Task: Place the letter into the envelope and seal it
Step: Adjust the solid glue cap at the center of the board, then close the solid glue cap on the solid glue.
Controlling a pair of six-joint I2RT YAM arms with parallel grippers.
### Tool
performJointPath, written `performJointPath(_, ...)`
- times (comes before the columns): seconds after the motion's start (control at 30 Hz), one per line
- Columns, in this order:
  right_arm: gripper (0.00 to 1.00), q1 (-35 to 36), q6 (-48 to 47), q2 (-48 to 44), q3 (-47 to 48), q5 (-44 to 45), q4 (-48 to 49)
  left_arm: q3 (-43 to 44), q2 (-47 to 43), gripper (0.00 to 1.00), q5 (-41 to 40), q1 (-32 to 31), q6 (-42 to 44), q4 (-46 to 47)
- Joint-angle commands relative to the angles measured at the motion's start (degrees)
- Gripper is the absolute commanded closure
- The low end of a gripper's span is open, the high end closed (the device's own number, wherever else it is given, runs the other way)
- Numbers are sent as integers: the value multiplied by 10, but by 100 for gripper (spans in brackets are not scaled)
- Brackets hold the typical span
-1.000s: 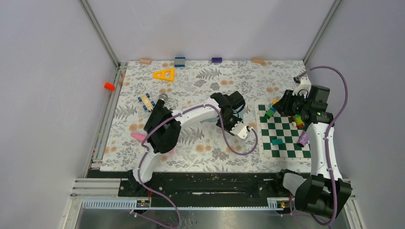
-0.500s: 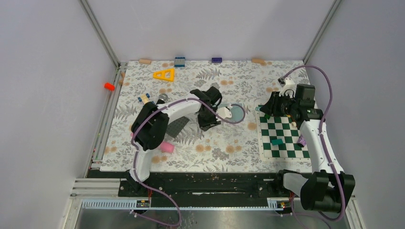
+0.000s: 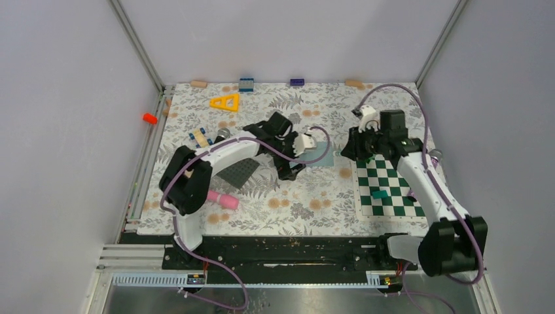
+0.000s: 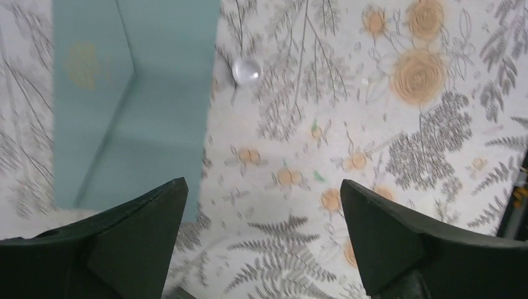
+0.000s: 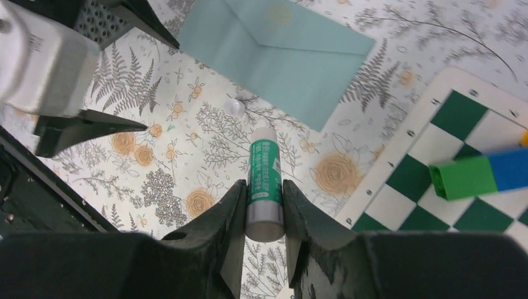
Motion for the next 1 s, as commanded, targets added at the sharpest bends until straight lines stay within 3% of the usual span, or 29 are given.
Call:
performJointPath(0.0, 100, 65, -55, 74, 87, 67, -54, -113, -102, 1, 101, 61, -52, 125)
performJointPath(0.17, 100, 149, -92, 156, 211, 139, -151, -224, -198, 1, 174, 153, -65, 176)
performJointPath(0.33, 100, 222, -106, 256, 324, 212, -251, -262, -246, 1, 253, 264, -71, 171)
performJointPath(0.53, 100, 279, -111, 353, 405, 254, -321, -334, -308, 1, 322, 399, -131, 241)
performJointPath(0.73, 100, 312, -110, 402, 423, 285, -345, -394, -378, 1, 291, 410, -154, 302)
performJointPath(0.97, 100, 328, -106, 434, 437, 292, -344, -398, -379, 1, 276, 410, -149, 296)
